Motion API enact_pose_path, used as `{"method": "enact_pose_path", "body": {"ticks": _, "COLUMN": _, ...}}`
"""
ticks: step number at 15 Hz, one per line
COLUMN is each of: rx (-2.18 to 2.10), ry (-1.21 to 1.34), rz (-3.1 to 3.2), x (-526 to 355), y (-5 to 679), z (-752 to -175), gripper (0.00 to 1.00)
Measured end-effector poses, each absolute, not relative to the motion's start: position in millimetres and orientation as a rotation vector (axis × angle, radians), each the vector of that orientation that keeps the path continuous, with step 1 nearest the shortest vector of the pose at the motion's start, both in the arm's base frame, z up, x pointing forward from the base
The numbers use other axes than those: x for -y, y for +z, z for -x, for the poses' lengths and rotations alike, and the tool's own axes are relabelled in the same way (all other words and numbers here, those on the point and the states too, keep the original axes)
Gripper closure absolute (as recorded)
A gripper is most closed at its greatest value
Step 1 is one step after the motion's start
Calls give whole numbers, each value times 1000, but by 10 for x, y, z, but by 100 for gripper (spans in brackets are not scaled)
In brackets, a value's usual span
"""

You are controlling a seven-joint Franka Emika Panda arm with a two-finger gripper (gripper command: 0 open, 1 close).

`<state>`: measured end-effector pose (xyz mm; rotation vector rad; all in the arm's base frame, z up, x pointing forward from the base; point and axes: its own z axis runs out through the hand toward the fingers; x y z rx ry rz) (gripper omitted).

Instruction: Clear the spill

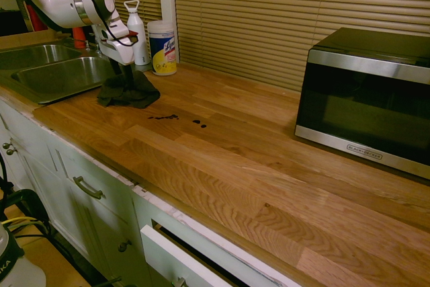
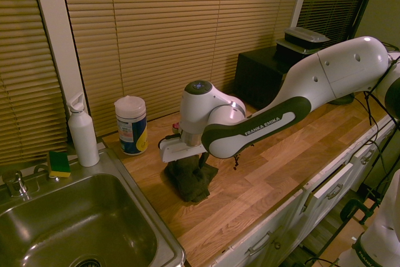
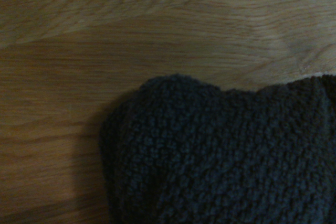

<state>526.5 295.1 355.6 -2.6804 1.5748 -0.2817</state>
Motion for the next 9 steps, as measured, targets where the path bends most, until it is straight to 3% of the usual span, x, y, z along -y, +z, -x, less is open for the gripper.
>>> {"method": "enact_pose_path", "body": {"ticks": 9, "rx": -1558, "ry": -262, "rz": 2701, "x": -2927, "y": 3468, "z": -5309, "gripper": 100}}
